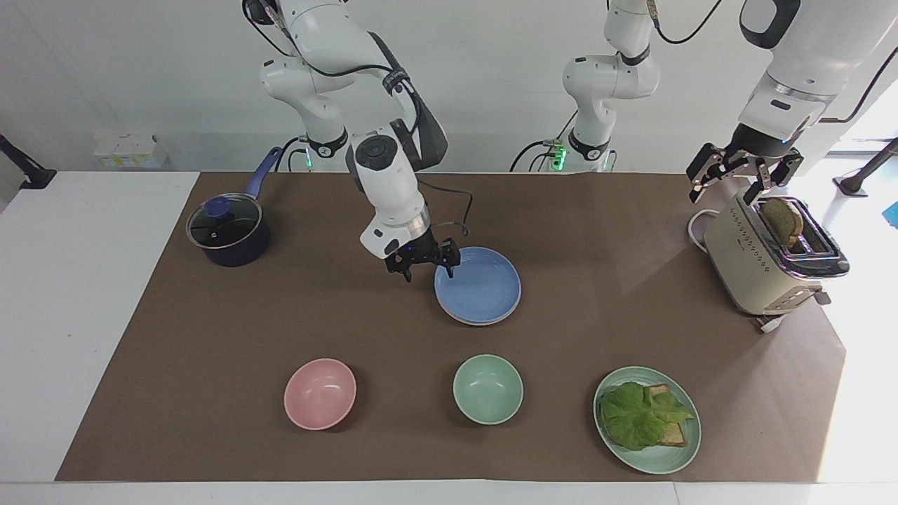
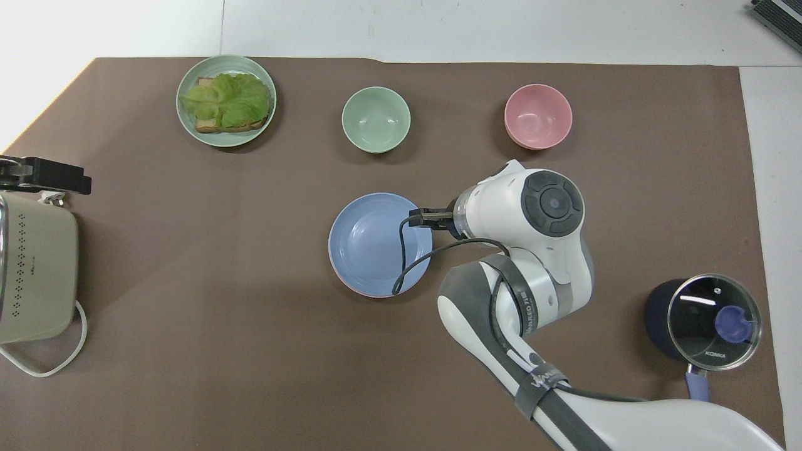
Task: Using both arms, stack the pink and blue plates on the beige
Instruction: 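Lower the blue plate onto the stack and open the right gripper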
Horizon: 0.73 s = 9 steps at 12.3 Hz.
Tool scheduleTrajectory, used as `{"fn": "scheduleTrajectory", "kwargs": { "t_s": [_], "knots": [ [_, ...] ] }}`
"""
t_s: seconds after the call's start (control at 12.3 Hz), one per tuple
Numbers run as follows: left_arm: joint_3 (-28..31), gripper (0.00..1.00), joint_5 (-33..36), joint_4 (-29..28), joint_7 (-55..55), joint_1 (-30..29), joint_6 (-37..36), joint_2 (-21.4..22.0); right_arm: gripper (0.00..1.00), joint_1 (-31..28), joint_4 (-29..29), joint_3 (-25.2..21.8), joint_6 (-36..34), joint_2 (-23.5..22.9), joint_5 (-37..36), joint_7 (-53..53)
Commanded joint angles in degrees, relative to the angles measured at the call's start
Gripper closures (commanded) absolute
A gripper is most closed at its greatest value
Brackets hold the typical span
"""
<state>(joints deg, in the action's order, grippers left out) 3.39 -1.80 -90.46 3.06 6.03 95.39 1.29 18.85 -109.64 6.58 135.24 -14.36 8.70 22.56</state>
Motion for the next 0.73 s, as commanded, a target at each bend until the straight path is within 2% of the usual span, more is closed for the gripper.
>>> {"fn": "scheduleTrajectory", "kwargs": {
  "t_s": [0.0, 0.41, 0.65],
  "knots": [
    [-0.2, 0.0, 0.9, -0.1, 0.7, -0.4, -0.8, 0.3, 0.0, -6.0, 0.1, 0.4, -1.4, 4.2, -3.4, -0.1],
    [-0.2, 0.0, 0.9, -0.1, 0.7, -0.4, -0.8, 0.3, 0.0, -16.1, 0.3, 0.4, -6.2, 9.9, -7.2, -6.7],
    [-0.2, 0.0, 0.9, -0.1, 0.7, -0.4, -0.8, 0.3, 0.0, -22.1, 4.3, 0.4, -17.2, 14.1, -7.2, -14.6]
  ]
}}
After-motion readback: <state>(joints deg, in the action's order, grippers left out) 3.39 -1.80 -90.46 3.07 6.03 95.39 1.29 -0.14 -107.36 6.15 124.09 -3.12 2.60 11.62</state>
